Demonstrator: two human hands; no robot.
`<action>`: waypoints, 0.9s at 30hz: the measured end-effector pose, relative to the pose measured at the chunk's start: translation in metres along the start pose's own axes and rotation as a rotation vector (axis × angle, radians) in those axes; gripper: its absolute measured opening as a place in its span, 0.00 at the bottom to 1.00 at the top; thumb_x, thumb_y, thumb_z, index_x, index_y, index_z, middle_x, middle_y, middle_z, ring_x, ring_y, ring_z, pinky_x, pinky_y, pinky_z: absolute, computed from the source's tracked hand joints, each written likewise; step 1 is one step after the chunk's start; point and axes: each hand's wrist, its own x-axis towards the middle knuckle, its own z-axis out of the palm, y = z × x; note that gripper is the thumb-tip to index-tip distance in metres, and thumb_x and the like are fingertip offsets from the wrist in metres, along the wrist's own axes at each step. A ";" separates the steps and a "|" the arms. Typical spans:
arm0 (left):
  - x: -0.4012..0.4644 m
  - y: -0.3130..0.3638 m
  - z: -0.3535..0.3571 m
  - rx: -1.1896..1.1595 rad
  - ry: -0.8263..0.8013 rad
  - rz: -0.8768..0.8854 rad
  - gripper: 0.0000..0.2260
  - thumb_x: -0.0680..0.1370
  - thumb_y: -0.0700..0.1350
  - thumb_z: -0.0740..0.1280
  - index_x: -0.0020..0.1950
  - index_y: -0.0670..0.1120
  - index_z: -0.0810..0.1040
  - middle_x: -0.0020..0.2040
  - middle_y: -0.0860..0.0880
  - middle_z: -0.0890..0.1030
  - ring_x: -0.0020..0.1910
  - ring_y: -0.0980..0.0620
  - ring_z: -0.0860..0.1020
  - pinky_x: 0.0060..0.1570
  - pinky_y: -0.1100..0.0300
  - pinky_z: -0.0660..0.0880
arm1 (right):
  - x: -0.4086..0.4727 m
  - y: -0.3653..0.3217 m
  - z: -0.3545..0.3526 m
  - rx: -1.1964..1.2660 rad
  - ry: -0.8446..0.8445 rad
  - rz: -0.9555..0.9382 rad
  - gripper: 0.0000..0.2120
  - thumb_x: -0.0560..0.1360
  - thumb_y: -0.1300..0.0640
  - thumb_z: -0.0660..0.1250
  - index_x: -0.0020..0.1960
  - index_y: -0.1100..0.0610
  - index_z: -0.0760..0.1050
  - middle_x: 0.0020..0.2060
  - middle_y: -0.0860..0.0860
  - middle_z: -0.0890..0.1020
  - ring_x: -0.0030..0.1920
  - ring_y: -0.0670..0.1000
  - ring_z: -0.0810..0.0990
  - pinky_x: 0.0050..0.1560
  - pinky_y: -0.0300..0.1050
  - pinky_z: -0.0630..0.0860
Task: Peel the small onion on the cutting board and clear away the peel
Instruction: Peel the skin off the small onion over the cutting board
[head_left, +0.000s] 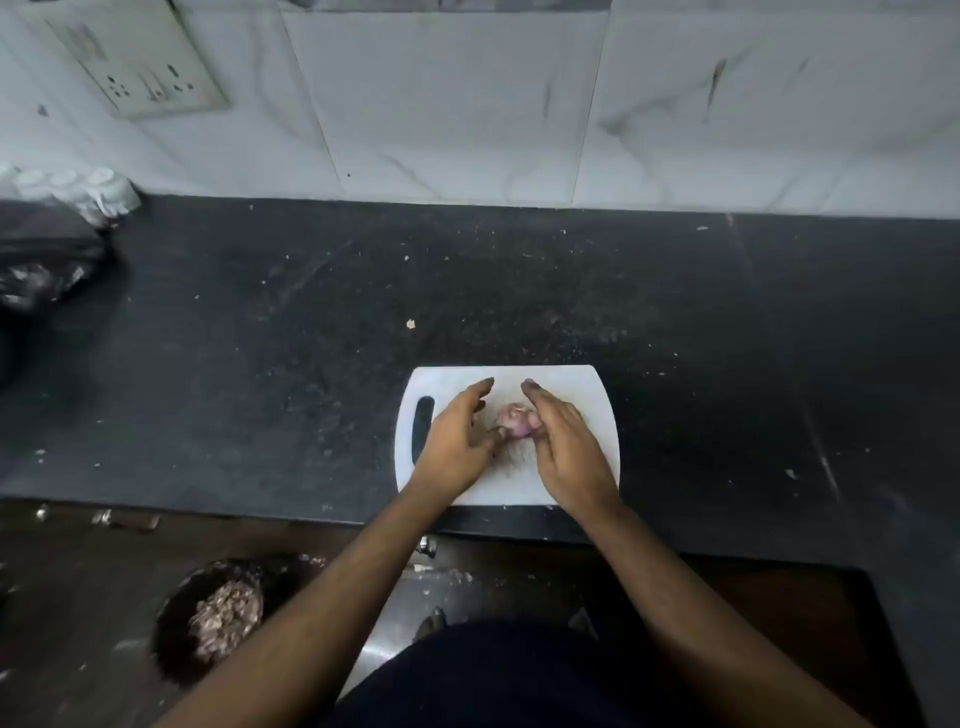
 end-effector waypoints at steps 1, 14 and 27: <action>0.004 0.001 0.006 -0.058 -0.004 -0.045 0.31 0.78 0.42 0.75 0.79 0.46 0.67 0.75 0.49 0.75 0.71 0.51 0.75 0.71 0.55 0.73 | 0.001 0.005 0.003 0.032 -0.010 0.018 0.23 0.83 0.63 0.59 0.78 0.57 0.67 0.75 0.51 0.72 0.75 0.49 0.69 0.76 0.46 0.66; 0.004 -0.015 0.027 -0.246 0.041 -0.109 0.29 0.67 0.37 0.83 0.66 0.47 0.80 0.61 0.49 0.85 0.62 0.50 0.82 0.68 0.55 0.77 | -0.002 0.024 0.007 0.212 0.074 0.087 0.11 0.77 0.64 0.70 0.58 0.55 0.81 0.57 0.48 0.81 0.59 0.50 0.81 0.60 0.52 0.80; 0.008 -0.021 0.031 -0.266 0.008 -0.067 0.34 0.69 0.46 0.83 0.73 0.47 0.74 0.68 0.51 0.81 0.67 0.55 0.79 0.71 0.56 0.74 | 0.016 0.022 0.011 0.172 0.101 0.187 0.04 0.79 0.62 0.68 0.52 0.56 0.80 0.49 0.48 0.82 0.50 0.49 0.82 0.53 0.49 0.81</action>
